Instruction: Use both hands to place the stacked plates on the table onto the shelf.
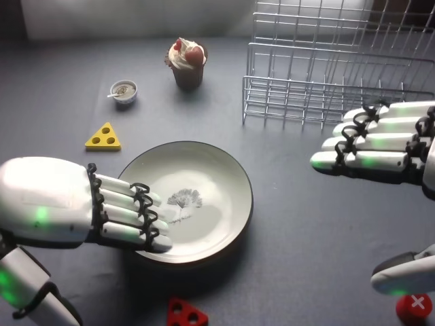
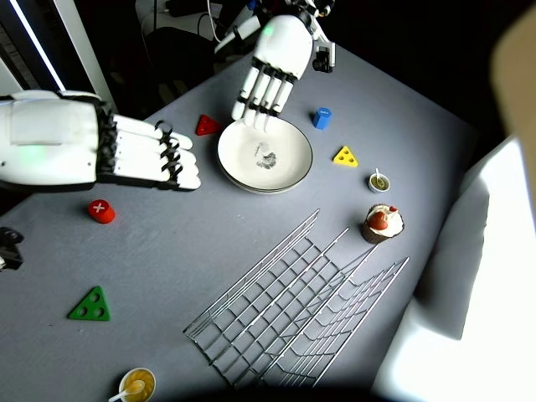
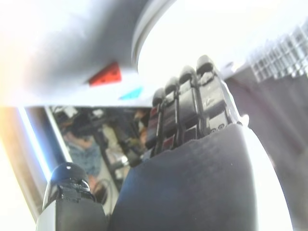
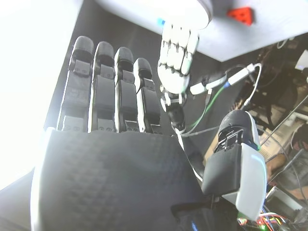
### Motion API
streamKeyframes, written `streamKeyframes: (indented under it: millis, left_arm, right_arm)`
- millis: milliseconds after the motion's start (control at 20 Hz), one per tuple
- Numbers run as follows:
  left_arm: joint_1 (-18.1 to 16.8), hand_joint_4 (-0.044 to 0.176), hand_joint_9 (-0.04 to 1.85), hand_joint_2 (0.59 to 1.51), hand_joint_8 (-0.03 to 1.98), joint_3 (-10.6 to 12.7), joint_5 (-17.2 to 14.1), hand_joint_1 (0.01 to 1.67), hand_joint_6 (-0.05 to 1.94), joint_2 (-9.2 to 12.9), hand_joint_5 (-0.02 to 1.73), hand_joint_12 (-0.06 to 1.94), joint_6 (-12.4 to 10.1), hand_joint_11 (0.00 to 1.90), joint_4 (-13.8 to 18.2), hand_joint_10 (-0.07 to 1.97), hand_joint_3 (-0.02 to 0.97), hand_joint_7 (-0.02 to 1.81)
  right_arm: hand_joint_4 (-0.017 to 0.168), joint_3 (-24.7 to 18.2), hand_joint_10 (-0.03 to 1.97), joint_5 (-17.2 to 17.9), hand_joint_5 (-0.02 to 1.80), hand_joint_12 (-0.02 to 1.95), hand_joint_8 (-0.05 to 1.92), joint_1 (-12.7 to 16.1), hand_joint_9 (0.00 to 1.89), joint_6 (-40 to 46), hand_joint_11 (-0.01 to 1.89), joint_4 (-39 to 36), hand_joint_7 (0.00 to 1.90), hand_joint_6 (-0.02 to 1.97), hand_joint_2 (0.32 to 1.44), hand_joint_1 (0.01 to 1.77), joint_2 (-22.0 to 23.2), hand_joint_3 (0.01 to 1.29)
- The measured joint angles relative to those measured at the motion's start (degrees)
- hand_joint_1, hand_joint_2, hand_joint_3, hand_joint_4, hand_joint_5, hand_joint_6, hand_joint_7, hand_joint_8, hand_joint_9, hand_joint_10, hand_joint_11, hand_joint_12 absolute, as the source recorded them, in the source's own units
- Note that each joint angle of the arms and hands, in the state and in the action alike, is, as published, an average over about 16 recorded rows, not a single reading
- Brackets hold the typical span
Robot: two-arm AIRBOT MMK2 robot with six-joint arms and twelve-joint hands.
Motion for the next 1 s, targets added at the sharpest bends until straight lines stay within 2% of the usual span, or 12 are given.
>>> streamKeyframes:
  millis: [450, 1000]
  left_arm:
    - [1.06, -0.003, 0.14, 0.977, 0.02, 3.46, 1.93, 0.02, 0.01, -1.20, 0.12, 0.04, -0.02, 0.12, -0.16, 0.00, -0.007, 0.16]
    - [3.30, -0.004, 0.14, 0.977, 0.01, 5.30, 2.79, 0.02, 0.00, -2.34, 0.12, 0.02, 0.04, 0.11, -0.76, 0.00, -0.007, 0.15]
  right_arm:
    - [0.000, -0.13, -0.01, -2.70, 0.28, 0.03, 0.01, 1.80, 0.32, -0.10, 0.31, -1.90, 0.32, 0.01, 0.95, 0.02, -0.97, 0.02]
    - [0.001, -0.25, 0.00, -3.37, 0.28, 0.03, 0.01, 2.06, 0.32, -0.16, 0.31, -3.47, 0.32, 0.01, 0.95, 0.02, -1.20, 0.02]
